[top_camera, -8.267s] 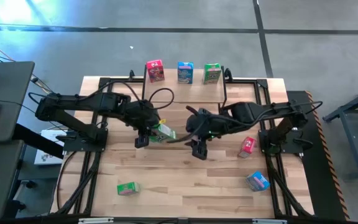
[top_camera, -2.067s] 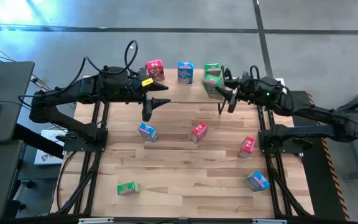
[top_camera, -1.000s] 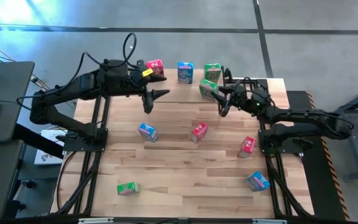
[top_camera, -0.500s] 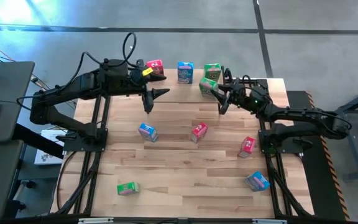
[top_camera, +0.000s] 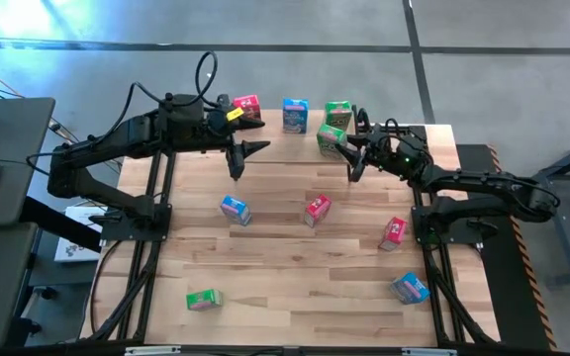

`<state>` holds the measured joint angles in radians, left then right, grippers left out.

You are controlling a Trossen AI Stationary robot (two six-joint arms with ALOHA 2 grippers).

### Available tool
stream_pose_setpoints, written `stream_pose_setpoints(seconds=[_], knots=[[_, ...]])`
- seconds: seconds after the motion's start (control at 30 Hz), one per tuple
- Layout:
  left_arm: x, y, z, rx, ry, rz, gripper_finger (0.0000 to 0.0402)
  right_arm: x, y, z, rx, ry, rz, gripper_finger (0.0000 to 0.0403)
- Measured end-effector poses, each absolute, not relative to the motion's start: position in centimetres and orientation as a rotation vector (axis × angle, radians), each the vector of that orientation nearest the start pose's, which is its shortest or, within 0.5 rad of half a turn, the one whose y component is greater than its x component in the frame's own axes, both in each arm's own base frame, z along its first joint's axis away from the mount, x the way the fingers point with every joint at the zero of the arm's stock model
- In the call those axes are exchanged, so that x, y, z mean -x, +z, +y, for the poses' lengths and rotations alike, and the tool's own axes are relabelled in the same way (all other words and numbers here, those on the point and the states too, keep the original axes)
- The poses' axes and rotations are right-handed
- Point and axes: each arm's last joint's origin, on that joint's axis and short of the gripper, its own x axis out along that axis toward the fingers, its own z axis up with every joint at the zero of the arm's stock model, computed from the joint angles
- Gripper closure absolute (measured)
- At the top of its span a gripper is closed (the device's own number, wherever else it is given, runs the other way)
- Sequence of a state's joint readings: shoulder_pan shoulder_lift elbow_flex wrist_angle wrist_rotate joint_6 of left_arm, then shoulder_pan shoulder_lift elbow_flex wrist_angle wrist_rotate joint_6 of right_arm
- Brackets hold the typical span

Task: Stack cereal on shelf
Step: Put the top green cereal box on the shelf aligned with the other green cereal box

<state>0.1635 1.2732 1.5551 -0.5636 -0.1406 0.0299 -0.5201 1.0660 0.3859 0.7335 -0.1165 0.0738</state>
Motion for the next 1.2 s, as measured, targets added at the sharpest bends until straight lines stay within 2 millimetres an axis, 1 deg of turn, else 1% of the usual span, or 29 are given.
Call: stream_pose_setpoints(seconds=[0.37,0.83,1.07,1.2], knots=[[-24.98,45.49,4.53,-0.026,0.298,0.287,0.0176,-18.95,23.17,-10.58,-0.059,-0.439,-0.061,0.0244],[-24.98,45.49,4.53,-0.026,0.298,0.287,0.0176,-18.96,22.96,-10.59,-0.062,-0.445,-0.041,0.0243],[-24.98,45.49,4.53,-0.026,0.298,0.287,0.0176,-18.74,22.99,-10.53,-0.065,-0.463,-0.033,0.0212],[-24.99,45.48,4.53,-0.026,0.298,0.287,0.0176,-18.67,23.09,-10.49,-0.068,-0.464,-0.037,0.02]])
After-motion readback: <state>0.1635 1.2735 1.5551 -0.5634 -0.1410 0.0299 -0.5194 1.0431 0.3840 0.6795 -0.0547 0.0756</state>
